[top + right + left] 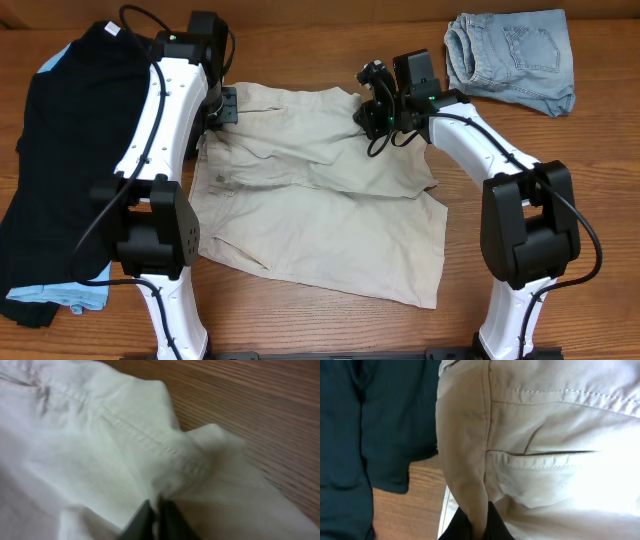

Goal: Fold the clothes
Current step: 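Release the right gripper and move it to the shorts' right side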

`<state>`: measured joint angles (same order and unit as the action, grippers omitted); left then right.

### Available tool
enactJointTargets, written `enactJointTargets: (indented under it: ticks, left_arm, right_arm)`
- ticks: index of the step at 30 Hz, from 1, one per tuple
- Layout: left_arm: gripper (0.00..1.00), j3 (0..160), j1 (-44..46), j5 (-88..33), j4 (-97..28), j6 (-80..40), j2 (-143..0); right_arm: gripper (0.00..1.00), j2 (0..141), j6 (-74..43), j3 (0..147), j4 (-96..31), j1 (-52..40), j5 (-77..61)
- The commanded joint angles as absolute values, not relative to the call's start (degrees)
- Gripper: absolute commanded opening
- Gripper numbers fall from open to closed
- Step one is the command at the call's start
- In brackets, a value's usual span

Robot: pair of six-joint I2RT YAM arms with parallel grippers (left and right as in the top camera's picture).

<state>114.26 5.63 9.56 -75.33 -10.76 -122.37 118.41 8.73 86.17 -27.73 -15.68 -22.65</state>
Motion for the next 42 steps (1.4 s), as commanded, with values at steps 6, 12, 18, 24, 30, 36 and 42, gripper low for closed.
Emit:
enactJointTargets:
  ticks: [6,12,18,24,30,36,42]
  left_arm:
    - [0.04,126.8,5.7,5.7,-79.1,-10.4,-121.0]
    - [0.04,134.8,5.7,4.6,-82.5,-10.3,-121.0]
    - [0.04,133.3,5.6,5.0,-82.4,-9.2,-121.1]
    - [0.04,132.8,5.6,5.3,-82.3,-9.0,-121.1]
    - [0.04,132.8,5.6,5.3,-82.3,-9.0,-121.1]
    - [0.04,132.8,5.7,5.3,-82.3,-9.0,-121.1]
    - [0.04,132.8,5.7,5.3,-82.2,-9.0,-121.2]
  right_arm:
    - [0.04,113.2,4.9,98.0,-39.4,-11.9,-19.5]
    - [0.04,109.5,2.3,101.6,-52.6,-15.8,-19.6]
    - [0.04,110.4,-3.6,97.0,-64.2,-25.2,-19.5]
    - [0.68,110.4,-10.3,89.2,-63.0,-32.4,-13.4]
    - [0.71,108.5,-11.8,92.2,-62.8,-26.3,-9.0]
    - [0.81,107.3,-11.5,94.9,-57.1,-13.3,-9.5]
    - [0.83,111.3,-4.0,94.7,-52.8,-3.3,-18.4]
